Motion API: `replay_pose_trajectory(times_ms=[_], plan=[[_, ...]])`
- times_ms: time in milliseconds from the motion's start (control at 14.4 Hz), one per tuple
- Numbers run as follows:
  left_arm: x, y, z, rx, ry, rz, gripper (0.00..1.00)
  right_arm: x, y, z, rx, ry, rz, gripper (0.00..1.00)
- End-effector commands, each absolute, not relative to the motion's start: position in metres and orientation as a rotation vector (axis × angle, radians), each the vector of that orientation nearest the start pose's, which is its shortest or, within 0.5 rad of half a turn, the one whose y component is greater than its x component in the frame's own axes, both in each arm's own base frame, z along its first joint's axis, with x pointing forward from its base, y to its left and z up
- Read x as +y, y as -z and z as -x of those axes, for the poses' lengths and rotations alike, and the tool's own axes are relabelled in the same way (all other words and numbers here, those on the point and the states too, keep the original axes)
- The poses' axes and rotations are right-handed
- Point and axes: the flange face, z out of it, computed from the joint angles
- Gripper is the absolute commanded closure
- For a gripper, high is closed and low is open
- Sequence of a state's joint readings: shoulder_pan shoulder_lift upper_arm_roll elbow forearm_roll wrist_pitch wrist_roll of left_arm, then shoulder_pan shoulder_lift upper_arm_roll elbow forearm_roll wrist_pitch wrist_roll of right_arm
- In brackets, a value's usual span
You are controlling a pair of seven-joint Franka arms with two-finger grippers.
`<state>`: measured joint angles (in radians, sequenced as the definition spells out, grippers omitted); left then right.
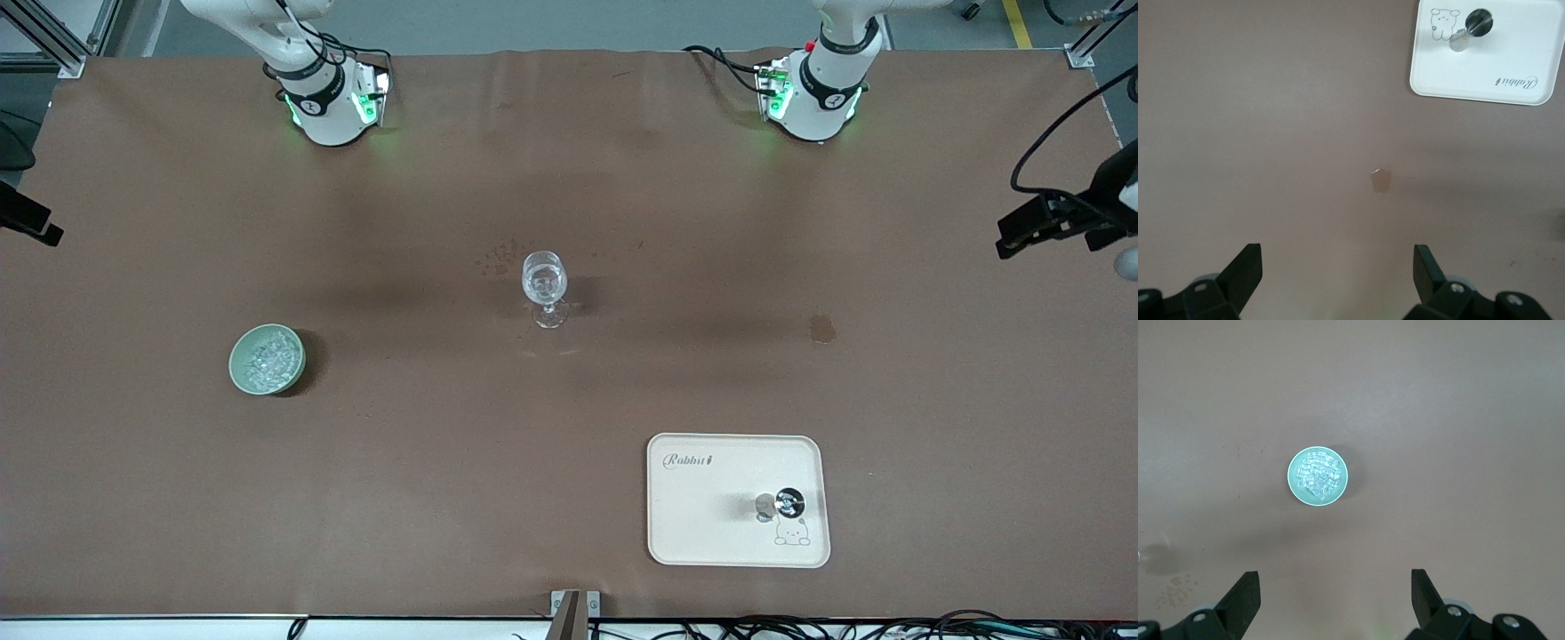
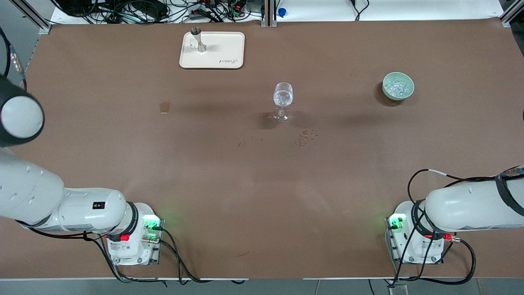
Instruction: Pour wine and add ice with both arms
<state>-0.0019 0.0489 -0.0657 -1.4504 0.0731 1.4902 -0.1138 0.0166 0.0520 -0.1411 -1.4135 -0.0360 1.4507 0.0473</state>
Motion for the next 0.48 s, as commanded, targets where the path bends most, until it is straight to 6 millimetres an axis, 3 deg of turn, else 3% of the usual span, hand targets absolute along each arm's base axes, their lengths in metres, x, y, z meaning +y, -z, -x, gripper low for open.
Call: replay_pose_trajectory(times_ms=[0,208,415], plan=[[-0.028,-0.643,-0.523,-0.059,0.028,3.083,0.0,-0.063,-0.659,-0.55,0.245,-0.026,3.134,0.0],[-0.036,-0.658,-0.509,-0.073,0.063,3.117,0.0,-0.06,-0.661,-0.55,0.235,-0.021,3.104,0.0],[-0.045,-0.654,-0.509,-0.016,0.048,3.124,0.0,-0.056,-0.66,-0.55,0.223,-0.033,3.124,0.0]])
